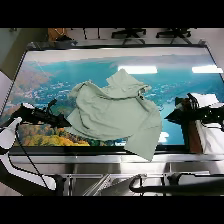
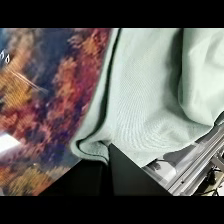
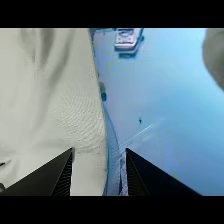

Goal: Fold the shirts.

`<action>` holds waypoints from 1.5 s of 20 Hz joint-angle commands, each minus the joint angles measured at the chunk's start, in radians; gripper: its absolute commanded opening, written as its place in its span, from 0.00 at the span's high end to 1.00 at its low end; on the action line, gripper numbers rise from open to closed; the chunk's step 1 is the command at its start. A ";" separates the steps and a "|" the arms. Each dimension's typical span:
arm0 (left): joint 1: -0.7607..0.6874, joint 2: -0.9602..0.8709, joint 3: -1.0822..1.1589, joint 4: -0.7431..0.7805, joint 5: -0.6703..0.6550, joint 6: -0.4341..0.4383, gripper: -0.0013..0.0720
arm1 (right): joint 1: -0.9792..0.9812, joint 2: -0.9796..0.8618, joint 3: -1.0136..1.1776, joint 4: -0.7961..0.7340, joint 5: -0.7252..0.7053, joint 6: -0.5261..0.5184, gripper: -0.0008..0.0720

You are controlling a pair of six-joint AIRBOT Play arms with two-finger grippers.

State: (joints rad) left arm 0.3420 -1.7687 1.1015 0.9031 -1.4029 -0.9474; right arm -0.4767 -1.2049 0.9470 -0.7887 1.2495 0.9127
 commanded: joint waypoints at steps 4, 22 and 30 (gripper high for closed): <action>0.002 0.001 0.001 -0.006 -0.005 0.000 0.96 | 0.007 -0.108 0.000 0.006 0.006 0.001 0.46; 0.247 1.077 0.255 -0.495 0.244 -0.027 0.97 | 0.043 0.454 0.672 0.418 0.017 -0.075 0.96; 0.282 1.252 0.623 -0.263 0.444 -0.188 0.97 | -0.012 0.606 0.988 0.316 -0.124 -0.075 0.96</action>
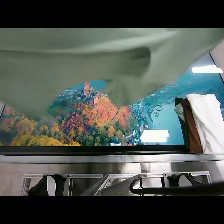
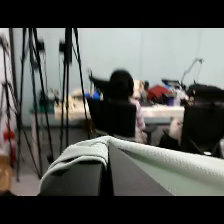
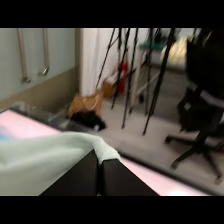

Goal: Fold the shirts.

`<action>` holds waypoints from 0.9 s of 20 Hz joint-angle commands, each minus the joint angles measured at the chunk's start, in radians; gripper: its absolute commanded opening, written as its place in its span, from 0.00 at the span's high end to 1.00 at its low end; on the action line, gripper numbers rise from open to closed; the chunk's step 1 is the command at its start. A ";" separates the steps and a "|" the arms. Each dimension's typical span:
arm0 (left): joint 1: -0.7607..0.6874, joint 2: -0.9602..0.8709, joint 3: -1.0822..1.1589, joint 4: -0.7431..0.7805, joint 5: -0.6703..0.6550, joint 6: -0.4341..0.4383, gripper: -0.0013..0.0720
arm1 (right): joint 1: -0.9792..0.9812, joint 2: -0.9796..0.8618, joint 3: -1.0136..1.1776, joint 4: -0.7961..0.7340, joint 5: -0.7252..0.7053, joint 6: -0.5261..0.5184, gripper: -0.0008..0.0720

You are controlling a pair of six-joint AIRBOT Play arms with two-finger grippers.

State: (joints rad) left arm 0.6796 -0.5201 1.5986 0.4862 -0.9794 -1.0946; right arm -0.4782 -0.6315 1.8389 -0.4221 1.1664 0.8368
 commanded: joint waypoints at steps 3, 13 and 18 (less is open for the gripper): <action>-0.281 -0.125 0.217 0.476 -0.180 -0.083 0.97 | -0.011 -0.004 0.082 -0.047 0.024 0.001 0.96; -0.590 -0.810 -0.174 0.693 -0.117 -0.040 0.97 | 0.080 -0.376 -0.642 0.094 -0.125 -0.223 0.96; -0.554 -1.187 -0.093 0.691 -0.069 -0.015 0.96 | 0.137 -0.733 -0.589 0.232 -0.224 -0.326 0.96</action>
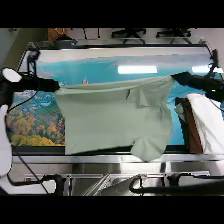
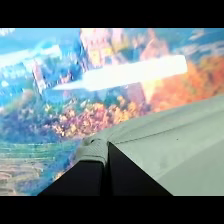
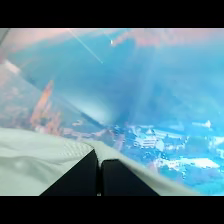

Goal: Fold the shirts.

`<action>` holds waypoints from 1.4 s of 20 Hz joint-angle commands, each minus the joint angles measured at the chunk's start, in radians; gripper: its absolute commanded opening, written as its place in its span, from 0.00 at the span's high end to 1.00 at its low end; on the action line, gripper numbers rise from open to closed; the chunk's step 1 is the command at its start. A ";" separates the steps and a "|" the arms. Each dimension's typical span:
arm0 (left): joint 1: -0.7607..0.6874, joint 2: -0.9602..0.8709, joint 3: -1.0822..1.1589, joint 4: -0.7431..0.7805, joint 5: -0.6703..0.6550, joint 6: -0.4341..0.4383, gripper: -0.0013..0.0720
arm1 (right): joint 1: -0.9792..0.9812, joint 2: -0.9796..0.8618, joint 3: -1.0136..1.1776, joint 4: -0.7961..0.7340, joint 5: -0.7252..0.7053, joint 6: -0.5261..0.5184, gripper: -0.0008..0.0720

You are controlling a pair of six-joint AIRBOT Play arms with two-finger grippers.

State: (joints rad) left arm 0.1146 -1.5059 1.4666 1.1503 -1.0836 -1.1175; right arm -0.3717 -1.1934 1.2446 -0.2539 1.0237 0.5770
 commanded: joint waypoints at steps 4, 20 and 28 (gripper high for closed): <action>0.017 -0.331 0.202 0.028 -0.027 -0.025 0.96 | 0.031 -0.302 0.140 0.001 -0.084 -0.014 0.96; -0.006 -0.343 0.100 0.027 -0.048 -0.026 0.95 | 0.087 -0.331 0.145 -0.428 -0.058 0.179 0.96; 0.100 -0.243 0.155 0.042 -0.468 -0.200 0.10 | -0.013 -0.020 0.130 -0.558 0.095 0.443 0.49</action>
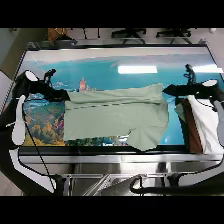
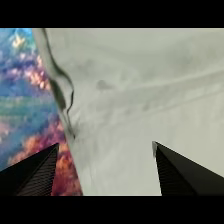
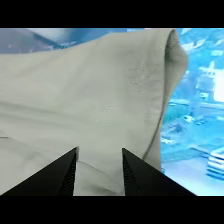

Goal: Fold the shirts.

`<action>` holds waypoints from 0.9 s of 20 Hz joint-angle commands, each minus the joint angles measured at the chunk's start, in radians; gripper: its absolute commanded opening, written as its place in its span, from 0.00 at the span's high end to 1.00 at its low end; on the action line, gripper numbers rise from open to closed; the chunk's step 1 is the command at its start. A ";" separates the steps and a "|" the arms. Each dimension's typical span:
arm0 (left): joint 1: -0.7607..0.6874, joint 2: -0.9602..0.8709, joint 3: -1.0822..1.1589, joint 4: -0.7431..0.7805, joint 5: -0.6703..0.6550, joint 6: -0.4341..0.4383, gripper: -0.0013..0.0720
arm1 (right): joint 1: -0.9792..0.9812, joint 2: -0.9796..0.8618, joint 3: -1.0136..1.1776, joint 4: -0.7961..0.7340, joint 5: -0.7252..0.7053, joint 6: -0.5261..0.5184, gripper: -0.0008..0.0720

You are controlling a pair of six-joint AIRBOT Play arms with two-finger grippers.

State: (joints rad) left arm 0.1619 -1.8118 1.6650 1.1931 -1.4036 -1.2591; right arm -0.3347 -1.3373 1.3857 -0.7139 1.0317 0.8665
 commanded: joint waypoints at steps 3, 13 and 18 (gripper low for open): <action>0.137 0.233 -0.348 0.000 -0.082 -0.036 0.10 | -0.140 0.283 -0.149 -0.195 0.175 0.285 0.49; 0.145 0.460 -0.993 -0.149 0.234 0.084 0.10 | -0.236 0.518 -0.675 -0.256 0.207 0.428 0.38; 0.058 0.460 -0.924 -0.148 0.332 0.083 0.96 | -0.235 0.518 -0.824 -0.183 0.207 0.365 0.36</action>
State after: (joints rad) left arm 0.2546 -1.3567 0.7147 1.0569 -1.1427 -1.1805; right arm -0.5678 -0.8246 0.6472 -0.9363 1.2327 1.2671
